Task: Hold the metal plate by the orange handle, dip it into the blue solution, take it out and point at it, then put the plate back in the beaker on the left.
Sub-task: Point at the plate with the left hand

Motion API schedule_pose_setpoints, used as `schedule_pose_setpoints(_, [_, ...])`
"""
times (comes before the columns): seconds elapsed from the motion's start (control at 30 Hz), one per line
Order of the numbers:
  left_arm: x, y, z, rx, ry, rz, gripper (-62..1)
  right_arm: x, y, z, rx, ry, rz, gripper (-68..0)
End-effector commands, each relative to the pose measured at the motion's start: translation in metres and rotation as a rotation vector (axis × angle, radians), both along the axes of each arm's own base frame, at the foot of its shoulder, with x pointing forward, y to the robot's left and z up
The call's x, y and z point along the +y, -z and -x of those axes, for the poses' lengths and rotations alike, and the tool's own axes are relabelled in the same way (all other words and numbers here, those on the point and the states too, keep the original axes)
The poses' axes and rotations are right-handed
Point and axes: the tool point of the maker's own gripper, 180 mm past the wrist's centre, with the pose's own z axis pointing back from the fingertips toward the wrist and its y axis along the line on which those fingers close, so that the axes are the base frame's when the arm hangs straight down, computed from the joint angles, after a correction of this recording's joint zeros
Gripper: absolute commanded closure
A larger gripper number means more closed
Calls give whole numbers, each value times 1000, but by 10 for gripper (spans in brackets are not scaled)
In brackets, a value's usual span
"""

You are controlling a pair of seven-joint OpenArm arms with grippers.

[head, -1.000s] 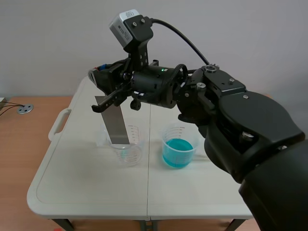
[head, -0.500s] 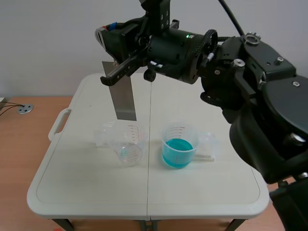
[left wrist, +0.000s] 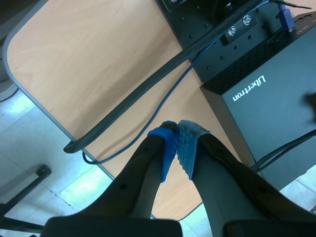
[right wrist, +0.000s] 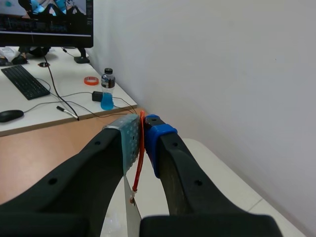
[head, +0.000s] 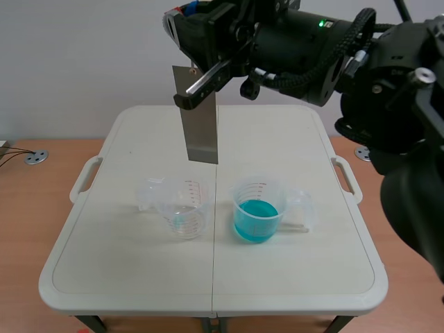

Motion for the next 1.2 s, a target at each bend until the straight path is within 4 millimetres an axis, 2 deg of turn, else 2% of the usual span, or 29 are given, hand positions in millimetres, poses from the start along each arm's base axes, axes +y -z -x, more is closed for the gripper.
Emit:
schedule_pose_setpoints(0.0, [-5, -4, 0, -3, 2, 21, -16, -7, -13, 3, -43, 5, -12, -11])
schedule_pose_setpoints(0.33, [-5, -4, 0, -2, 3, 20, -16, -33, -16, 21, -88, 38, 43, -11])
schedule_pose_setpoints(0.6, [-5, -3, -5, -14, 2, 21, -16, -50, -6, 34, -93, 38, 81, -13])
schedule_pose_setpoints(0.97, [-3, -2, -44, -101, -26, 31, -17, -71, -5, 30, -125, 66, 131, -13])
schedule_pose_setpoints(1.07, [3, -11, -67, -176, -86, 49, -17, -74, -2, 30, -126, 62, 136, -13])
schedule_pose_setpoints(1.17, [14, -27, -101, -290, -142, 59, -17, -78, 1, 27, -124, 65, 133, -13])
